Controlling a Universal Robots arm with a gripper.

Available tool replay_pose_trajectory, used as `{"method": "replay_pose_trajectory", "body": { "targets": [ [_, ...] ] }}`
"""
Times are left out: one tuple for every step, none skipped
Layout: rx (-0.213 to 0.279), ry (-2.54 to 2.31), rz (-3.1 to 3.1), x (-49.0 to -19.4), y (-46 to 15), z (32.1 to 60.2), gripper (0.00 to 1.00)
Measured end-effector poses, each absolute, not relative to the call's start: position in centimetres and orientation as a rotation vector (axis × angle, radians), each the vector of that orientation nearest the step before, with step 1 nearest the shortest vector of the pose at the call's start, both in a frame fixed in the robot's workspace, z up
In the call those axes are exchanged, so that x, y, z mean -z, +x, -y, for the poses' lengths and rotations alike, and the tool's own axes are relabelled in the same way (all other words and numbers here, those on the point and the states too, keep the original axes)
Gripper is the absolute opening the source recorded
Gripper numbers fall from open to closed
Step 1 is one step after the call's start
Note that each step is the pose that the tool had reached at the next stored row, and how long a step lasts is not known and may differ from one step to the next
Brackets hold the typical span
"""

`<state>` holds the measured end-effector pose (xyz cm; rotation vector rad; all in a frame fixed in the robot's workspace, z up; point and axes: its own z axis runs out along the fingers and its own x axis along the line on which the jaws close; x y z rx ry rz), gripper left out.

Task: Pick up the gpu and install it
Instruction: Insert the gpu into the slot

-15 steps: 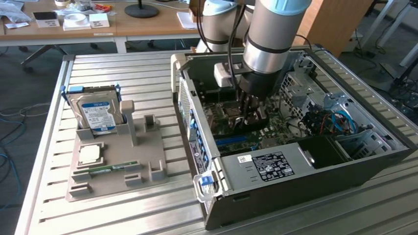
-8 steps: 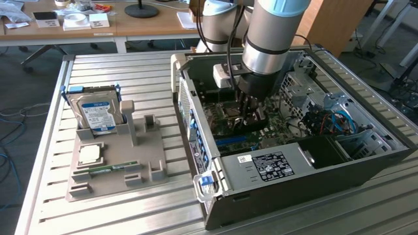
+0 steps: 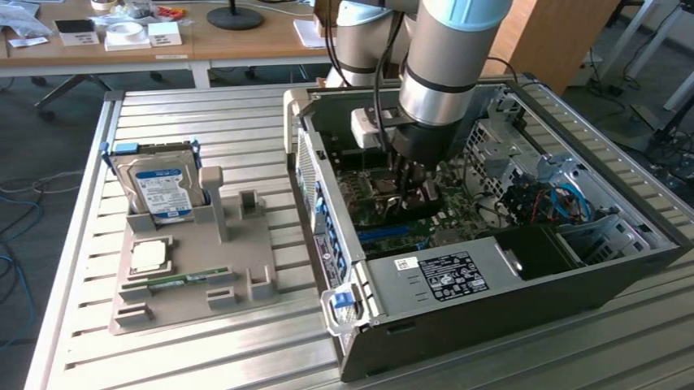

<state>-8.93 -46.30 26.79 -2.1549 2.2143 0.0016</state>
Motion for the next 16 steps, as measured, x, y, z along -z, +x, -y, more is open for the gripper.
{"method": "replay_pose_trajectory", "body": {
  "targets": [
    [-0.001,-2.155,-2.214,-26.79,-8.93,46.3,0.27],
    [-0.001,-2.155,-2.214,-26.79,-8.94,46.3,0.27],
    [-0.002,-2.155,-2.214,-26.75,-8.94,46.3,0.27],
    [-0.002,-2.155,-2.214,-26.71,-8.95,46.3,0.27],
    [-0.001,-2.155,-2.214,-26.7,-8.96,46.3,0.27],
    [-0.001,-2.155,-2.215,-26.69,-8.99,46.3,0.27],
    [-0.001,-2.155,-2.215,-26.68,-9.03,46.3,0.27],
    [-0.001,-2.155,-2.215,-26.67,-9.05,46.3,0.27],
    [-0.001,-2.155,-2.214,-26.66,-9.08,46.3,0.27],
    [-0.002,-2.155,-2.214,-26.65,-9.11,46.3,0.27],
    [-0.001,-2.155,-2.214,-26.65,-9.12,46.3,0.27],
    [-0.002,-2.155,-2.214,-26.64,-9.15,46.29,0.27],
    [-0.002,-2.155,-2.214,-26.64,-9.17,46.3,0.27],
    [-0.002,-2.155,-2.214,-26.64,-9.17,46.3,0.27],
    [-0.002,-2.155,-2.214,-26.65,-9.18,46.3,0.27],
    [-0.002,-2.155,-2.214,-26.65,-9.18,46.3,0.27]
  ]
}}
